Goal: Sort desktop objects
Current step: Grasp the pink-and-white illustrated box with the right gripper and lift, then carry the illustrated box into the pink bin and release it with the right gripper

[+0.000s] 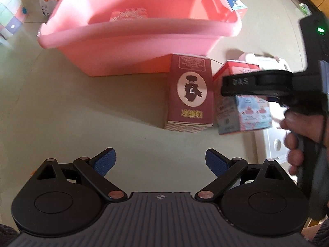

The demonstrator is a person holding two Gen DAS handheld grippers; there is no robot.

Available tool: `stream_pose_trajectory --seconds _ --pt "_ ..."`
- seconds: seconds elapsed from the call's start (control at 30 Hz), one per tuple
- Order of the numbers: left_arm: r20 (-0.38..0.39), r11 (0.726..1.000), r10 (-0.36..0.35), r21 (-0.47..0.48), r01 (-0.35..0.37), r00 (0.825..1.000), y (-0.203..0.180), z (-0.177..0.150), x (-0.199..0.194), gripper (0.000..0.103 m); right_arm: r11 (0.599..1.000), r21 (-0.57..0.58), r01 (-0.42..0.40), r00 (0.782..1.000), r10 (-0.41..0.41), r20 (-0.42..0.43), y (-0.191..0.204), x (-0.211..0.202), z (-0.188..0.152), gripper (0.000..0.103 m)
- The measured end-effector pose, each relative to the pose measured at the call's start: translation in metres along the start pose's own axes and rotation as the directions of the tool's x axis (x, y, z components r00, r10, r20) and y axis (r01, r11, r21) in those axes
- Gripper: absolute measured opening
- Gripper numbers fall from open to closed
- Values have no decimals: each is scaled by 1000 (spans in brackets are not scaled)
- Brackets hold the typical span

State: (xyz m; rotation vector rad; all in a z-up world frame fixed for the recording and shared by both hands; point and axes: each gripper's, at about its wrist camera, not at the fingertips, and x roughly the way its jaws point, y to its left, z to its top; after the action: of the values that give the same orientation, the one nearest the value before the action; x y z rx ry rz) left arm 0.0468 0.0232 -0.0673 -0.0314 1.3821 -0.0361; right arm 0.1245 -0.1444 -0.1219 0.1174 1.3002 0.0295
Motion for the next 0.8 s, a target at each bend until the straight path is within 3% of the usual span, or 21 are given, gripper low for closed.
stream_pose_trajectory --seconds 0.37,0.63,0.8 --pt "76 1000 11 -26 -9 997 10 2 -21 96 999 38 -11 995 7 102 -12 -80 -17 67" --pt "137 1000 12 -8 -11 990 17 1 -36 96 1000 5 15 987 -16 160 -5 -130 -25 67" --pt "151 999 2 -49 6 988 30 -2 -42 96 1000 -15 25 981 -22 192 2 -158 -28 67"
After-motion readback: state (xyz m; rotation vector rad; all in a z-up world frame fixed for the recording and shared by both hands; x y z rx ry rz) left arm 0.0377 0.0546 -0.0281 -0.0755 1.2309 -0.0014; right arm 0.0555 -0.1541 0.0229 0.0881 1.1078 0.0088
